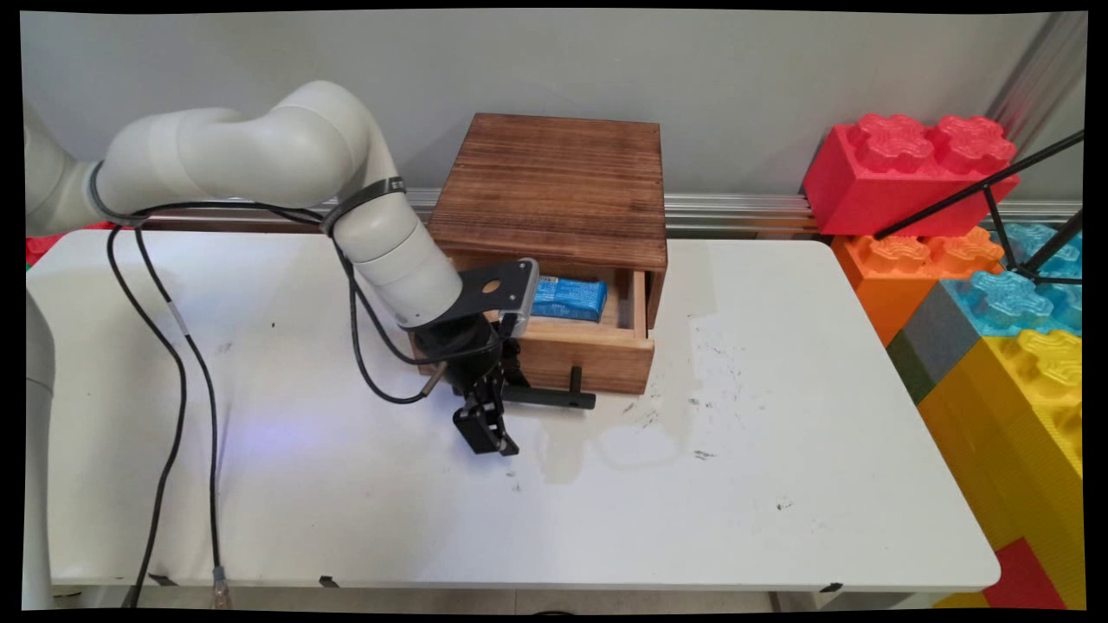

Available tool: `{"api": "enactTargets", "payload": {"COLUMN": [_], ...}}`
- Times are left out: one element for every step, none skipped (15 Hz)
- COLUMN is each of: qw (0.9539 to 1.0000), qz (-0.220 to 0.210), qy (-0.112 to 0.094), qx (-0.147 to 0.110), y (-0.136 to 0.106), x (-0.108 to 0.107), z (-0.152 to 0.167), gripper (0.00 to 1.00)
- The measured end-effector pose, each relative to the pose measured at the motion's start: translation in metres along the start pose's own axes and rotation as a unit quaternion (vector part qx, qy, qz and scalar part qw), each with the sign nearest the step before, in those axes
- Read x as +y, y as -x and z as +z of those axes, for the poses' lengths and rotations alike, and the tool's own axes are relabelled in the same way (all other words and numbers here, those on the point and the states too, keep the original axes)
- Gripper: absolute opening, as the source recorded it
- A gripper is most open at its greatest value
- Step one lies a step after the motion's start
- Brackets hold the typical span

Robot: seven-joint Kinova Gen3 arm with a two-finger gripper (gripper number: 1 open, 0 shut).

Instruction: Open the drawer

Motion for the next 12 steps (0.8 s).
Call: {"api": "enactTargets", "payload": {"qw": [1.0,1.0,1.0,1.0,1.0,1.0,1.0,1.0,1.0,1.0,1.0,1.0], "qz": [0.001,0.001,0.001,0.001,0.001,0.001,0.001,0.001,0.001,0.001,0.002,0.002], "qy": [0.0,-0.001,-0.001,-0.001,-0.001,-0.001,0.0,0.0,0.001,0.001,0.001,0.001], "qx": [0.001,0.002,0.002,0.003,0.003,0.003,0.003,0.004,0.005,0.006,0.006,0.007], "y": [0.001,0.001,0.002,0.003,0.004,0.005,0.005,0.006,0.006,0.006,0.006,0.006], "x": [0.005,0.008,0.012,0.018,0.023,0.028,0.032,0.037,0.042,0.047,0.051,0.055], "z": [-0.001,-0.002,-0.003,-0.003,-0.003,-0.003,-0.003,-0.002,-0.001,0.0,0.001,0.002], "gripper": [1.0,1.0,1.0,1.0,1.0,1.0,1.0,1.0,1.0,1.0,1.0,1.0]}}
